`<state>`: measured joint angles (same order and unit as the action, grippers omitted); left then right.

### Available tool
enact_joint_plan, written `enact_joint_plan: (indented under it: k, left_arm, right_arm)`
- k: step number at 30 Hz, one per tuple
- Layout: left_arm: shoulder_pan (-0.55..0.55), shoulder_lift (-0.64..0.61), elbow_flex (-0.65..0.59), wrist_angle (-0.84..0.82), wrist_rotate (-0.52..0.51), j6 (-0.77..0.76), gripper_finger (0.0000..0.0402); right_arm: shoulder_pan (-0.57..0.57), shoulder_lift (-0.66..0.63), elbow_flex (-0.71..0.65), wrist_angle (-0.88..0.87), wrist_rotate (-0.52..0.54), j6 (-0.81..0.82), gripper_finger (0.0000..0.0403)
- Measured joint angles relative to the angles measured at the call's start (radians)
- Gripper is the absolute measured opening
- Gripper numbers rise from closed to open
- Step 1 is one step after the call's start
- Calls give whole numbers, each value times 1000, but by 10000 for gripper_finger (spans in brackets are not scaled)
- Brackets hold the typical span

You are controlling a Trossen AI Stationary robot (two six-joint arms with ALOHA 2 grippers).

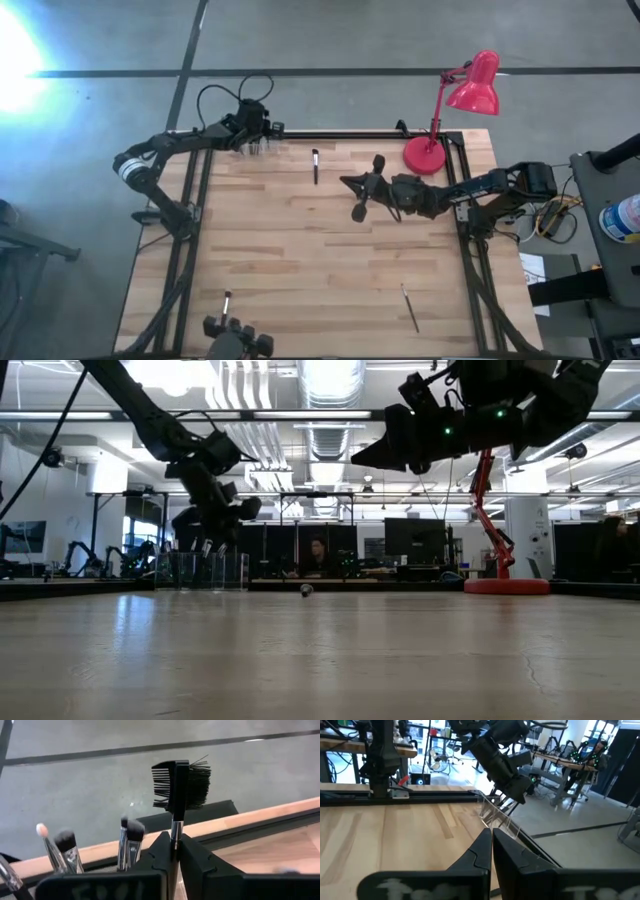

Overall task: Pick & Place Makeup Brushes
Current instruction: Put the lash brow comb brush into the transparent organizer, then put the blush brush into the transparent organizer

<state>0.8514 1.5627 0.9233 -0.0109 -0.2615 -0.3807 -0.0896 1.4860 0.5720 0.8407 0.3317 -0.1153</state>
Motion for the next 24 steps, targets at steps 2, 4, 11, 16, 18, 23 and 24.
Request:
enact_joint_plan:
  k: [2, 4, 11, 16, 18, 23, 24]
  left_arm:
    - [0, 0, -5, 1, 0, -10, 35]
    - [0, 0, -11, 1, 0, -17, 41]
    - [0, 0, -39, 19, -1, -65, 47]
    - [0, -15, -45, 35, -1, -68, 59]
    - [-1, -37, -41, 31, -1, -67, 65]
    - [-12, -127, -46, 20, 29, -34, 71]
    - [-16, -148, -48, 13, 46, -14, 71]
  right_arm:
    - [2, 0, 0, 1, 0, 4, 8]
    - [5, 0, 0, 0, 0, 4, 8]
    - [21, 0, -3, 1, 0, 9, 8]
    - [40, 0, -4, -1, 1, 8, 8]
    - [47, 0, -4, -1, 3, 8, 8]
    - [55, 0, -4, -1, 8, 9, 8]
    - [55, 0, -4, -3, 8, 11, 8]
